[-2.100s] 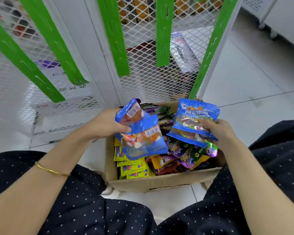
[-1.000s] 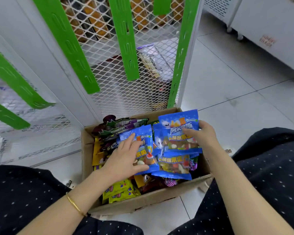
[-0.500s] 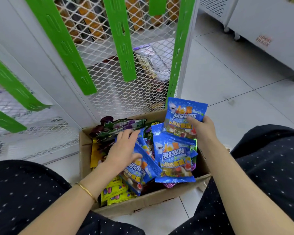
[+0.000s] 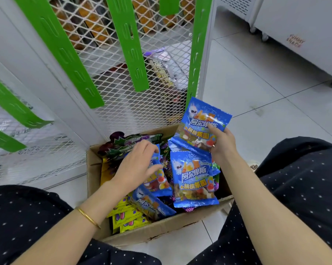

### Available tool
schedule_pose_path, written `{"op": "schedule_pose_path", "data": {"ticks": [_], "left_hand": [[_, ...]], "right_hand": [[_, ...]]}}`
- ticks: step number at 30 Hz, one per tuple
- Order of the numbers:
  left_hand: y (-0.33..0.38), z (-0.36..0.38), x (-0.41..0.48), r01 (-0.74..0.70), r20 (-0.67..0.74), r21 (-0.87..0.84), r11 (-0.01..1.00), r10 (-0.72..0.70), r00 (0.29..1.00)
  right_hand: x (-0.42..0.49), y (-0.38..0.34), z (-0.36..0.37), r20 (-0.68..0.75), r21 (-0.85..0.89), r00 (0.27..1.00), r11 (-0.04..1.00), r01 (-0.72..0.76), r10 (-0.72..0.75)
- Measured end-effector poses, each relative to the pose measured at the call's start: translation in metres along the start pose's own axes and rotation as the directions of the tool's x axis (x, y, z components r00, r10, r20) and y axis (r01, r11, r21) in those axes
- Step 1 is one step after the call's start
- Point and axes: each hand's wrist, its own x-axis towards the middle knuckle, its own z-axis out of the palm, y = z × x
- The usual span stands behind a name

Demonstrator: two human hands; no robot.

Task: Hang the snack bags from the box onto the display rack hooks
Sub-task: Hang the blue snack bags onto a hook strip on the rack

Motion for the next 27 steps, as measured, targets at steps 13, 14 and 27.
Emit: {"op": "schedule_pose_path", "data": {"ticks": [13, 14, 27], "left_hand": [[0.045, -0.011, 0.197, 0.273, -0.019, -0.541, 0.795, -0.337, 0.941], [0.045, -0.003, 0.206, 0.301, -0.003, -0.541, 0.785, -0.359, 0.933], [0.043, 0.055, 0.228, 0.348, -0.209, -0.569, 0.745, -0.540, 0.815]], "right_hand": [[0.094, -0.075, -0.010, -0.099, -0.070, 0.990, 0.993, 0.098, -0.105], [0.104, -0.076, -0.011, -0.079, -0.109, 0.988, 0.986, 0.123, -0.132], [0.188, -0.077, 0.007, 0.384, -0.381, 0.922, 0.900, 0.214, -0.057]]}}
